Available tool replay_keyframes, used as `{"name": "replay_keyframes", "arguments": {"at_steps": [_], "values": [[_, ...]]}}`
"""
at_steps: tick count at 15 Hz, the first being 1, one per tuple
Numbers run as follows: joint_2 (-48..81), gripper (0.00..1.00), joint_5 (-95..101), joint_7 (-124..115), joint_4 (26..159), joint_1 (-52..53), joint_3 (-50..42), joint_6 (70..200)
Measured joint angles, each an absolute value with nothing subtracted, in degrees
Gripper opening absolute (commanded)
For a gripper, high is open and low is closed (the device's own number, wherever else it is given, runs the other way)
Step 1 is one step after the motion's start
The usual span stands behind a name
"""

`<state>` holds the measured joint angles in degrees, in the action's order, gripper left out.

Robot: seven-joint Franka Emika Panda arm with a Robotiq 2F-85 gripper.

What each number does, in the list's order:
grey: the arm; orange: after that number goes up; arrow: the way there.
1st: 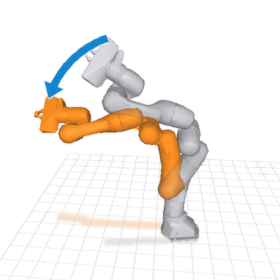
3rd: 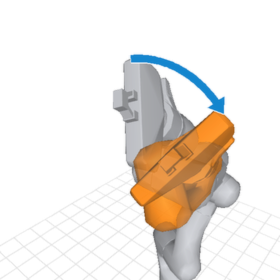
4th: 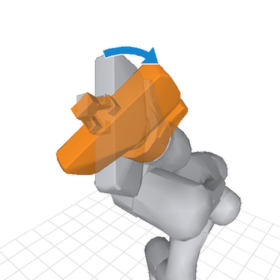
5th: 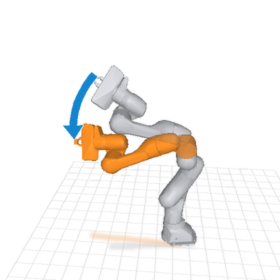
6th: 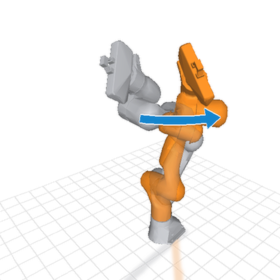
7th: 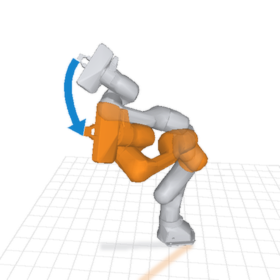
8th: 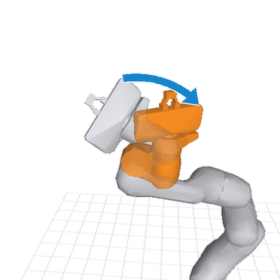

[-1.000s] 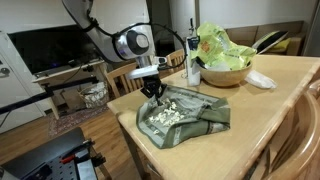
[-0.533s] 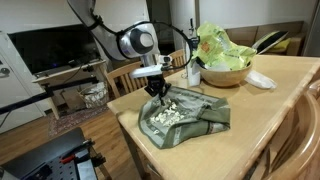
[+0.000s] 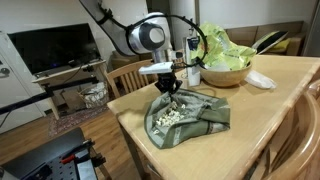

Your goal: Move the green towel to the right then fold the green towel

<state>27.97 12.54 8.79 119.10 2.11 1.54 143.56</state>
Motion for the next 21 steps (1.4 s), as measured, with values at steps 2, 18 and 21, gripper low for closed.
{"name": "replay_keyframes", "arguments": {"at_steps": [2, 18, 21], "values": [[28.5, 0.06, 11.1, 8.8, 117.8, 1.7, 1.6, 143.6], [32.4, 0.01, 8.0, 8.6, 112.0, -0.2, 1.3, 143.5], [33.7, 0.01, 6.6, 8.4, 109.6, -1.3, 0.4, 143.5]]}}
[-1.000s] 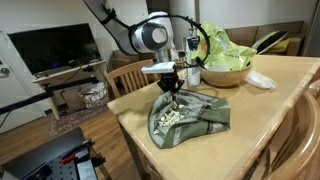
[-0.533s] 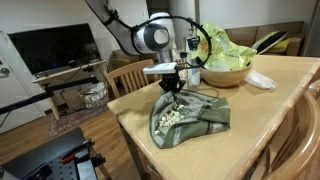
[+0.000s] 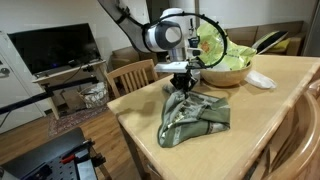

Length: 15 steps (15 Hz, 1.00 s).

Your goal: Move the green towel to the right then fold the green towel

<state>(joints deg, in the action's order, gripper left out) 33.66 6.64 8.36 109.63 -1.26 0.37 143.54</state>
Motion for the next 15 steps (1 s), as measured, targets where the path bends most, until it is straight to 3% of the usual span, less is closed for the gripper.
{"name": "replay_keyframes", "arguments": {"at_steps": [7, 8, 15], "values": [[35.9, 0.01, 5.6, 5.3, 105.7, -2.8, -2.0, 143.5], [36.3, 0.06, 5.6, 4.5, 105.4, -2.8, -2.5, 143.5], [37.4, 0.01, 5.6, 3.0, 104.4, -3.0, -3.1, 143.5]]}}
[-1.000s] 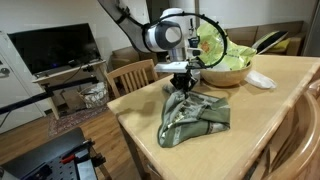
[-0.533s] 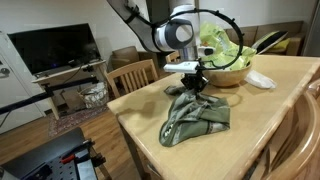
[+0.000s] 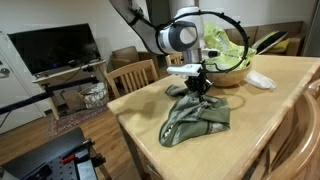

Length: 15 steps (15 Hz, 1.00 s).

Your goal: Move the green towel to the right then fold the green towel

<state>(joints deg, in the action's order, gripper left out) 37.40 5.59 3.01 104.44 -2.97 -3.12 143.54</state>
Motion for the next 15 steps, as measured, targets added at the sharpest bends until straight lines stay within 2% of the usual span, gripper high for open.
{"name": "replay_keyframes", "arguments": {"at_steps": [14, 15], "values": [[38.1, 0.01, 5.2, 0.6, 103.4, -5.9, -5.8, 143.5], [38.1, 0.31, 5.2, 0.2, 103.2, -6.2, -6.0, 143.5]]}}
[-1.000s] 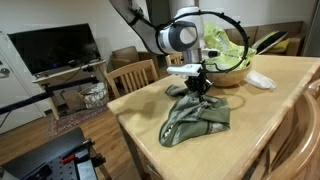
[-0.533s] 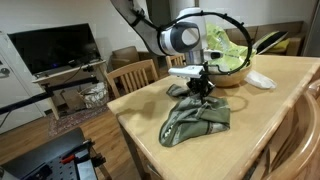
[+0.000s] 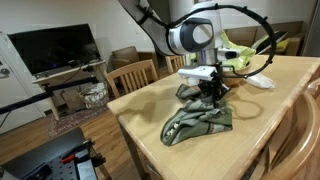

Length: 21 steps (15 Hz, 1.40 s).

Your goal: Move the green towel to the right then fold the green towel

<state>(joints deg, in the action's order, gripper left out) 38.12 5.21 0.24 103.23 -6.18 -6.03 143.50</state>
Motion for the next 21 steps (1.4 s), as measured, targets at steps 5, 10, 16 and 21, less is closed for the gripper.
{"name": "replay_keyframes", "arguments": {"at_steps": [5, 10, 16, 21], "values": [[38.4, 0.61, 5.2, -1.7, 102.9, -6.3, -6.6, 143.1], [38.5, 0.98, 5.3, -1.9, 102.9, -5.8, -6.6, 141.6], [37.7, 1.0, 5.4, -1.3, 102.9, -4.7, -5.7, 139.1], [35.2, 1.0, 5.6, -1.3, 103.6, -2.6, -4.2, 138.2]]}}
